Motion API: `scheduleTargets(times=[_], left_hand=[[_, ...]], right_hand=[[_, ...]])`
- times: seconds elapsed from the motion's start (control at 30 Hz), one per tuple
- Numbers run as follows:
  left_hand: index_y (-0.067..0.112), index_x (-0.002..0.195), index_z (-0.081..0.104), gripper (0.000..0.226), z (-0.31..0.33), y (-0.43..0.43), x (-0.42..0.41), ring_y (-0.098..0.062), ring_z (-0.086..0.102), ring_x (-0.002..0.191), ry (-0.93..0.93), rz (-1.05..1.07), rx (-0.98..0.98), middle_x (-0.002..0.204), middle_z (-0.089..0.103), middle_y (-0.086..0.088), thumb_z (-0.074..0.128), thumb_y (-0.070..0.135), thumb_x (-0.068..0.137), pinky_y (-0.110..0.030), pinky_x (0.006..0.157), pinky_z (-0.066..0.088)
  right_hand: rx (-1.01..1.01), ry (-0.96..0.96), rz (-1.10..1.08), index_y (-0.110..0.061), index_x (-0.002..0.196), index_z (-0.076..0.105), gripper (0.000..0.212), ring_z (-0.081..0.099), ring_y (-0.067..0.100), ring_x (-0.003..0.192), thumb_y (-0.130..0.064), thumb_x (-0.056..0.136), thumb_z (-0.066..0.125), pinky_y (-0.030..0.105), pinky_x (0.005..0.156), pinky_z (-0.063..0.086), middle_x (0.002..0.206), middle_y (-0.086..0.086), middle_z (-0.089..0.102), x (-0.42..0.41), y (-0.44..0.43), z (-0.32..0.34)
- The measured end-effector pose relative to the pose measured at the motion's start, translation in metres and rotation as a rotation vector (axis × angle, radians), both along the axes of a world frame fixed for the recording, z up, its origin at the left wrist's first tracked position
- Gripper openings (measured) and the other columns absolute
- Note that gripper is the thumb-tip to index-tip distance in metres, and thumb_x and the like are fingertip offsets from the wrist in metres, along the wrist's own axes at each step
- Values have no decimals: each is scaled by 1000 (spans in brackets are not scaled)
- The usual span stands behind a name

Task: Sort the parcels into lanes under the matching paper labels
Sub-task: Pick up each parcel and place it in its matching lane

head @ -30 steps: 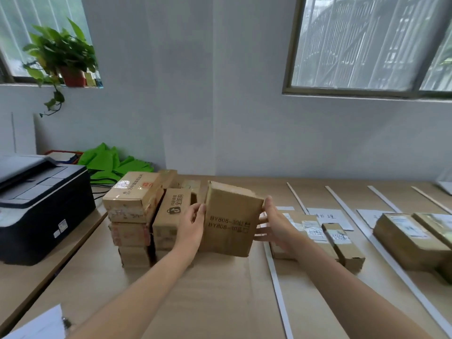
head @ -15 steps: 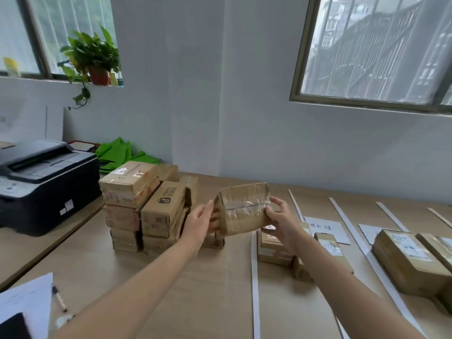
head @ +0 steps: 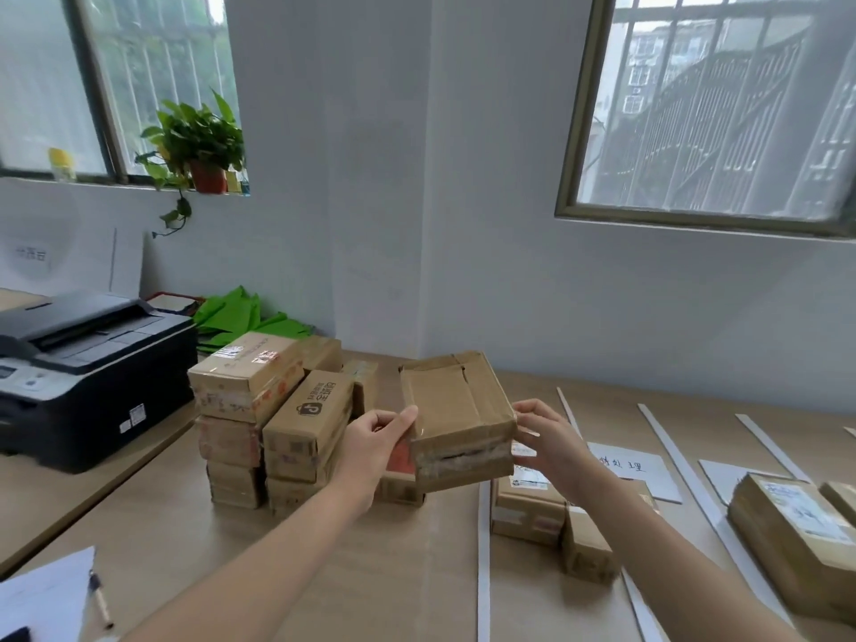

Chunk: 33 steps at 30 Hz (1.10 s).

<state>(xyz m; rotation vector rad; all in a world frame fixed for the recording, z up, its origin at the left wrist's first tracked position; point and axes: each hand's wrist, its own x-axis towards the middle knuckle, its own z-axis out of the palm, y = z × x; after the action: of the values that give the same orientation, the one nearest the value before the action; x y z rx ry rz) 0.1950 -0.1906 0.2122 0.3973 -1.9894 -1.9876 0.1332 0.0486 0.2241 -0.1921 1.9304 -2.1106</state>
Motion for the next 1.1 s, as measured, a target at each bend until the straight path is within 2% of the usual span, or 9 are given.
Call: scheduleTargets(times=[0.1, 0.23, 0.3, 0.4, 0.5, 0.67, 0.83, 0.93, 1.1], left_hand=[[16, 91, 72, 30, 2, 0, 5, -6, 61, 69, 34, -16, -113, 78, 71, 6, 77, 44, 81, -16, 60, 44], [17, 97, 69, 20, 8, 5, 12, -8, 63, 87, 131, -15, -267, 96, 69, 3, 74, 33, 87, -8, 63, 47], [19, 97, 68, 12, 7, 8, 12, -4, 61, 98, 210, -54, -356, 104, 66, 5, 70, 29, 90, -12, 80, 49], [21, 98, 67, 5, 0, 9, 11, -1, 56, 114, 340, -134, -571, 109, 61, 10, 65, 21, 94, -20, 100, 45], [16, 101, 67, 8, -5, 16, 13, 4, 44, 131, 427, -252, -688, 115, 58, 9, 63, 12, 95, -12, 109, 33], [12, 97, 63, 15, -6, 19, 17, 5, 36, 138, 541, -333, -823, 119, 55, 6, 69, 25, 92, -8, 109, 26], [10, 90, 50, 21, -11, 15, 18, 1, 35, 140, 616, -266, -924, 141, 42, 6, 70, 14, 90, -13, 111, 30], [13, 90, 46, 23, -13, 12, 17, 2, 33, 140, 593, -232, -917, 145, 38, 7, 69, 10, 90, -10, 110, 29], [22, 90, 45, 31, -15, -3, 13, 13, 36, 129, 464, -176, -840, 140, 42, 16, 68, 2, 88, -1, 99, 29]], right_hand=[[-14, -43, -53, -7, 104, 57, 37, 68, 28, 103, -43, 96, 59, 54, 95, 55, 100, 6, 65, -4, -1, -11], [-13, -25, -118, -18, 120, 61, 53, 69, 26, 102, -51, 80, 72, 48, 89, 59, 114, 9, 66, 1, -12, -27], [-24, -49, -104, -23, 125, 58, 54, 70, 26, 102, -43, 79, 76, 45, 87, 60, 117, 10, 68, 6, -17, -35], [-144, -132, -94, -24, 125, 57, 35, 68, 28, 103, -20, 93, 68, 52, 93, 57, 118, 11, 66, 11, -22, -50], [-218, -220, -91, -24, 130, 53, 35, 65, 31, 106, -9, 99, 56, 52, 90, 57, 121, 16, 65, 9, -27, -70], [-352, -288, 3, -25, 134, 46, 46, 60, 36, 115, 5, 98, 48, 50, 88, 56, 130, 17, 62, 16, -30, -88], [-403, -221, -31, -24, 121, 46, 71, 60, 30, 103, 31, 81, 24, 56, 98, 46, 128, 21, 58, 11, -36, -85], [-435, -175, -91, -30, 124, 48, 81, 62, 25, 98, 32, 79, 22, 48, 83, 55, 121, 10, 61, 5, -35, -81], [-461, -117, -102, -12, 136, 51, 68, 71, 17, 93, 27, 85, 30, 45, 81, 55, 118, 9, 68, -3, -24, -75]])
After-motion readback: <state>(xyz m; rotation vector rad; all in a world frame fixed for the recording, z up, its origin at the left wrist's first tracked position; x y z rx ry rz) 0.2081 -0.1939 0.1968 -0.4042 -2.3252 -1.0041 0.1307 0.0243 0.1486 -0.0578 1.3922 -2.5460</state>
